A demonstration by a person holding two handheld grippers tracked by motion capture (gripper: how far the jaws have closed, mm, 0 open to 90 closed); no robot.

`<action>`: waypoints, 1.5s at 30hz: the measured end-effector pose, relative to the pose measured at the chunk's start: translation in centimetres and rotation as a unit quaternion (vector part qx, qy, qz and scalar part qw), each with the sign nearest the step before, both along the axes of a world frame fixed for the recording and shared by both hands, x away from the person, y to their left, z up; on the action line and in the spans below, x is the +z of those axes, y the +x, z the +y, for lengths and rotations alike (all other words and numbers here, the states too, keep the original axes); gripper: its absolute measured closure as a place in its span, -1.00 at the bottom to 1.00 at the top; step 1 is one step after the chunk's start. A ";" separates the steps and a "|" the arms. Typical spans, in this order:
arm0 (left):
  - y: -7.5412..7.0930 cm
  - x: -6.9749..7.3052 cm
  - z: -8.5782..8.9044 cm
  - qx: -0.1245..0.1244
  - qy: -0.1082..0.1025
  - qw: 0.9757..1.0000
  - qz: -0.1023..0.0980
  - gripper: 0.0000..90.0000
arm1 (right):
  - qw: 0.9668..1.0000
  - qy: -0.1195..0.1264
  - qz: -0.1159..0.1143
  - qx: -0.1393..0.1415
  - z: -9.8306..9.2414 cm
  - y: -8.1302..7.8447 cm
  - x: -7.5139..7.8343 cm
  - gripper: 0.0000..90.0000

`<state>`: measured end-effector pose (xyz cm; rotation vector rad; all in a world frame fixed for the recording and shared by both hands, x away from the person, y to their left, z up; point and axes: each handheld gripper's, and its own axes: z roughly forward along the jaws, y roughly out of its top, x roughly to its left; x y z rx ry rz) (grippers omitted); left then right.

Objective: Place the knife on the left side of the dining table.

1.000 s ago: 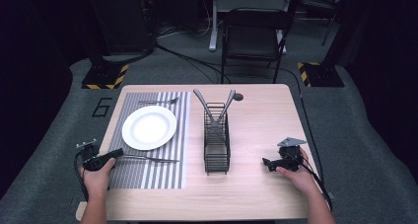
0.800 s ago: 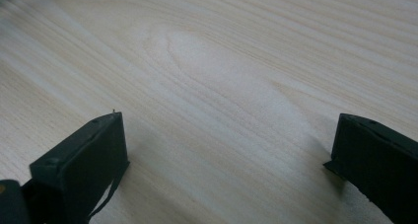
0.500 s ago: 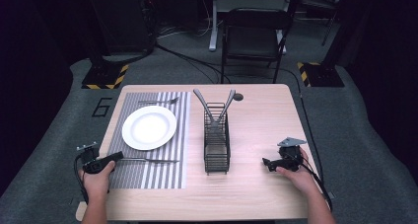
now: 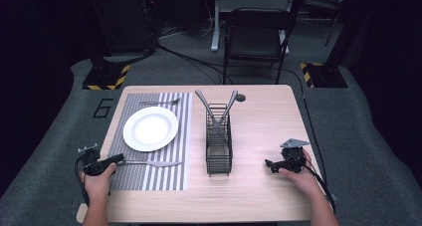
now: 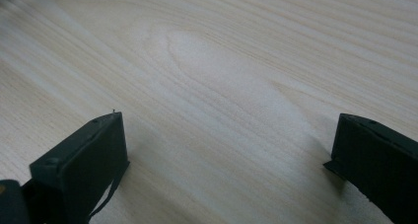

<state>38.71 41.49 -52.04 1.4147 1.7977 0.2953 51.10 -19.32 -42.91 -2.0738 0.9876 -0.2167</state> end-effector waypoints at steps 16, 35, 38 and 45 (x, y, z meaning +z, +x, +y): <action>-0.6 2.6 -1.6 -0.025 0.010 0.999 -0.043 0.45 | 1.000 0.000 0.000 0.000 0.0 0.0 0.0 -1.00; -1.0 5.3 -7.2 -0.131 0.053 0.987 -0.080 0.41 | 1.000 0.000 0.000 0.000 0.0 0.0 0.0 -1.00; -1.0 5.3 -8.0 -0.150 0.057 0.984 -0.077 0.39 | 1.000 0.000 0.001 0.002 0.0 0.0 0.0 -1.00; -1.0 4.6 -10.9 -0.212 0.089 0.970 -0.074 0.32 | 1.000 0.000 0.000 0.000 0.0 0.0 0.0 -1.00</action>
